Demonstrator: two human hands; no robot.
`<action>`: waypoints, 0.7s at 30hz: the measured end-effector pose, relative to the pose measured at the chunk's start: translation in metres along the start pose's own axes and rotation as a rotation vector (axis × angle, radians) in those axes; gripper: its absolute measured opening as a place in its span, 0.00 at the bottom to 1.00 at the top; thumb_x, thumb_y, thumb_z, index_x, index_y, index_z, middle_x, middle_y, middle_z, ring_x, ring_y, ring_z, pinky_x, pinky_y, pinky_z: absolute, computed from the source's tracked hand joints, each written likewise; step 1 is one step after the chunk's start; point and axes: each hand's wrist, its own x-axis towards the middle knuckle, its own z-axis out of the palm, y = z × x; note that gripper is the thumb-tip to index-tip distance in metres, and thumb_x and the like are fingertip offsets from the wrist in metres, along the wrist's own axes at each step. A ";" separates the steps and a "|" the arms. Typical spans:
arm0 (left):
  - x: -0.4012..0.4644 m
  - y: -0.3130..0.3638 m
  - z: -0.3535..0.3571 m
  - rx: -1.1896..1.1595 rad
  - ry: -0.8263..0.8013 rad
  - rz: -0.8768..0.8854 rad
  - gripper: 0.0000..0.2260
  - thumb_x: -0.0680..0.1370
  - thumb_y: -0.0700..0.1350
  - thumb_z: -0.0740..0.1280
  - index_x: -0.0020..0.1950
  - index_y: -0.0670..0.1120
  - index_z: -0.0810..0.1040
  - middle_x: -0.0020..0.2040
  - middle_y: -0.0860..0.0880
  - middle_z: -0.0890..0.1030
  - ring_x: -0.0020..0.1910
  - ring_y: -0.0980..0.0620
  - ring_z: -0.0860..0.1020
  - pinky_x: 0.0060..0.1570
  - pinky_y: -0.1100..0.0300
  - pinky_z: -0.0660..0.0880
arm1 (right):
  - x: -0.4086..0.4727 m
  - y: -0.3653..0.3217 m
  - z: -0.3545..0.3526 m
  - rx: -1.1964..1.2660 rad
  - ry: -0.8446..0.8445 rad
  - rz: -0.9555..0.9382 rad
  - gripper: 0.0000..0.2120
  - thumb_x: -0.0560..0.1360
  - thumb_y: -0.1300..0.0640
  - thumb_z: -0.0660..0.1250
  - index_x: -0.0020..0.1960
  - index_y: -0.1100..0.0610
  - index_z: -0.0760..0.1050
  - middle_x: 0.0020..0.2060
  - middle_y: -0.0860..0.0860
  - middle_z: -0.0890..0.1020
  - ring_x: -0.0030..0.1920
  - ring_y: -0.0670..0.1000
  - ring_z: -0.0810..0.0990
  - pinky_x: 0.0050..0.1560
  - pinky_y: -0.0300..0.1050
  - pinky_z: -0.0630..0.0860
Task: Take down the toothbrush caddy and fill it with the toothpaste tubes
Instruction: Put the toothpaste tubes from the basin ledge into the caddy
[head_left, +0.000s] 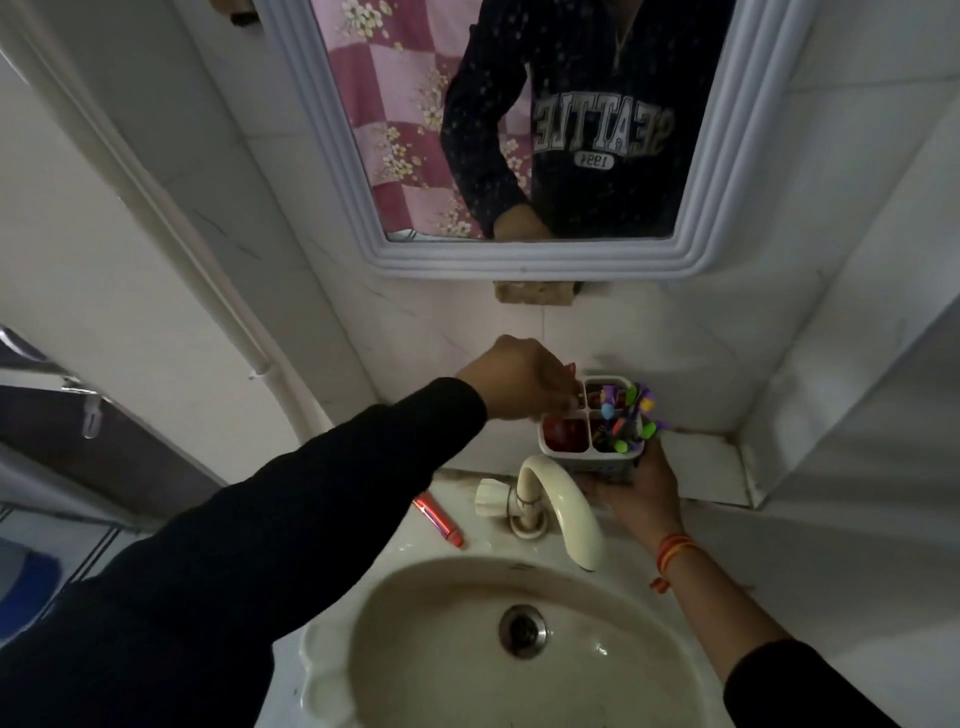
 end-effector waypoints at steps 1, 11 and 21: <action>-0.003 -0.010 -0.002 -0.065 0.066 -0.050 0.10 0.78 0.51 0.72 0.55 0.48 0.86 0.47 0.50 0.87 0.39 0.56 0.86 0.49 0.59 0.84 | 0.001 0.001 0.001 -0.001 0.002 -0.001 0.40 0.59 0.64 0.87 0.65 0.47 0.73 0.51 0.40 0.81 0.58 0.49 0.79 0.60 0.42 0.72; -0.036 -0.130 0.075 -0.004 -0.158 -0.766 0.22 0.78 0.50 0.71 0.64 0.36 0.77 0.59 0.39 0.83 0.57 0.40 0.84 0.55 0.54 0.82 | 0.000 0.006 0.003 0.034 -0.001 -0.018 0.41 0.60 0.64 0.87 0.65 0.43 0.71 0.55 0.41 0.81 0.61 0.50 0.79 0.63 0.47 0.75; -0.033 -0.154 0.110 -0.183 0.075 -0.897 0.34 0.71 0.50 0.72 0.71 0.35 0.66 0.55 0.40 0.83 0.54 0.40 0.84 0.51 0.54 0.82 | 0.001 0.008 0.001 0.050 -0.005 0.003 0.43 0.60 0.65 0.86 0.68 0.45 0.72 0.58 0.45 0.83 0.60 0.49 0.80 0.57 0.39 0.75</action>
